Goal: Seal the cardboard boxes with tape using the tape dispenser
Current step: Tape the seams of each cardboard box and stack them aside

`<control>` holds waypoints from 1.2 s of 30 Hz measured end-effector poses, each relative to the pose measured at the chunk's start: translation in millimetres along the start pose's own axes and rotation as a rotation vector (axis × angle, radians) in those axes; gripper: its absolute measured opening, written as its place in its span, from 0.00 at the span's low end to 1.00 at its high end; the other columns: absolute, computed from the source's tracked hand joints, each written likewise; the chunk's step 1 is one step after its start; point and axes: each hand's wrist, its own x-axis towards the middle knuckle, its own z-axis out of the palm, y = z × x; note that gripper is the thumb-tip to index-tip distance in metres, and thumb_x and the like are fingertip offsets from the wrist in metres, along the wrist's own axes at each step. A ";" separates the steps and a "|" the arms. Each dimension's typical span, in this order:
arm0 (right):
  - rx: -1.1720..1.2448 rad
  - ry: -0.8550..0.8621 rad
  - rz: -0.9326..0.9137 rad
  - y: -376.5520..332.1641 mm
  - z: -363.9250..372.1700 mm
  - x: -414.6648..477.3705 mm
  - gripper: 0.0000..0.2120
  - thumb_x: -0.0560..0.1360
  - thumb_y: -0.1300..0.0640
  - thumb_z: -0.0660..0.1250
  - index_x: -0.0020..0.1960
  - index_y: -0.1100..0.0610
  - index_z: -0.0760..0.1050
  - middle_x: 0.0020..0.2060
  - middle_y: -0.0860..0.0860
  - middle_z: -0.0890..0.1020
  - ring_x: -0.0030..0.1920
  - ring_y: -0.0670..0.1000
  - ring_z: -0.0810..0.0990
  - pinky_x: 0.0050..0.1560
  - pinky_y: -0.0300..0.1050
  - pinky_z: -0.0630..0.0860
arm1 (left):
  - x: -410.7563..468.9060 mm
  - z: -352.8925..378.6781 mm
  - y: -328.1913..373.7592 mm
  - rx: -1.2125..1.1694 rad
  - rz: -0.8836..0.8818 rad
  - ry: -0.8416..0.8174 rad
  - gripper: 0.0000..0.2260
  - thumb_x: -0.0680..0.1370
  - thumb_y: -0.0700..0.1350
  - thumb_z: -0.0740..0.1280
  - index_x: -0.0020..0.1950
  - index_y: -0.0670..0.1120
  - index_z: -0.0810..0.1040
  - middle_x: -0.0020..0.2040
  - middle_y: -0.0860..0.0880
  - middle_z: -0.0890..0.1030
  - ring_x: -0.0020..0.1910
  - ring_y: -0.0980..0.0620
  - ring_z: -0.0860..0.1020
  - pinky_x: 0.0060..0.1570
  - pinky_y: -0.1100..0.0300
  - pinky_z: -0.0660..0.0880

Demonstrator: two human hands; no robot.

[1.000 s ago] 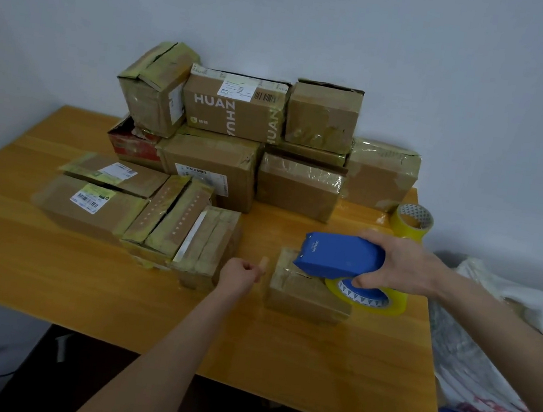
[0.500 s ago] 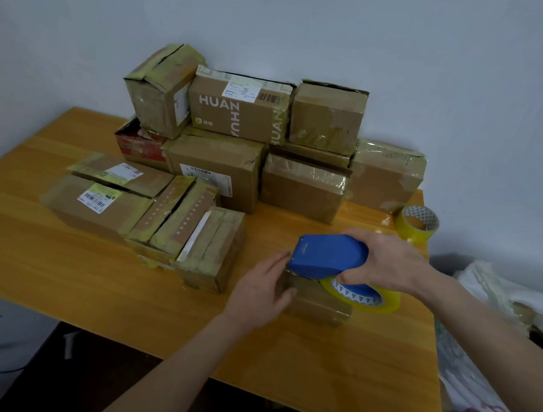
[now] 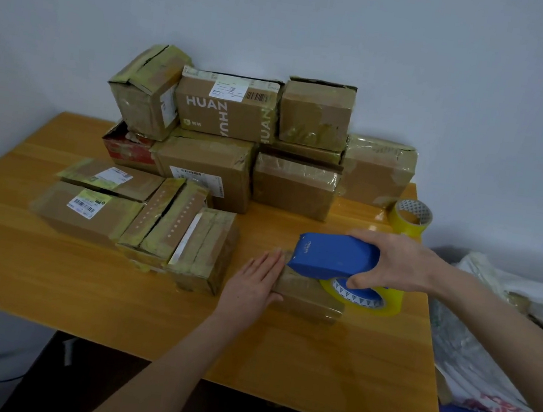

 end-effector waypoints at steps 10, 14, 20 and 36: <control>-0.010 -0.061 0.138 34.1 20.8 -20.6 0.31 0.67 0.45 0.75 0.65 0.41 0.64 0.54 0.45 0.78 0.54 0.50 0.78 0.55 0.50 0.77 | -0.5 -7.4 10.3 0.083 -0.011 -0.027 0.34 0.81 0.58 0.54 0.75 0.49 0.34 0.74 0.50 0.34 0.77 0.50 0.39 0.76 0.53 0.39; -0.213 -0.058 0.141 28.4 17.6 -20.2 0.35 0.65 0.34 0.72 0.67 0.41 0.65 0.53 0.43 0.78 0.52 0.49 0.78 0.47 0.44 0.76 | 2.9 -9.4 32.5 0.057 0.039 -0.011 0.35 0.81 0.57 0.58 0.77 0.49 0.38 0.75 0.48 0.35 0.77 0.49 0.37 0.76 0.52 0.39; -0.287 -0.047 0.149 24.2 20.0 -23.5 0.37 0.66 0.31 0.70 0.69 0.43 0.62 0.53 0.45 0.79 0.52 0.51 0.78 0.47 0.47 0.78 | 7.4 -0.6 42.1 0.100 0.088 -0.052 0.31 0.83 0.52 0.53 0.74 0.47 0.33 0.76 0.48 0.34 0.76 0.51 0.36 0.72 0.56 0.33; 0.056 -0.135 0.188 68.9 23.0 -52.6 0.36 0.69 0.49 0.74 0.71 0.39 0.60 0.50 0.39 0.75 0.49 0.43 0.76 0.52 0.41 0.75 | 10.5 -3.7 27.5 0.145 0.154 0.002 0.33 0.68 0.49 0.75 0.71 0.43 0.70 0.71 0.45 0.71 0.68 0.49 0.72 0.67 0.52 0.60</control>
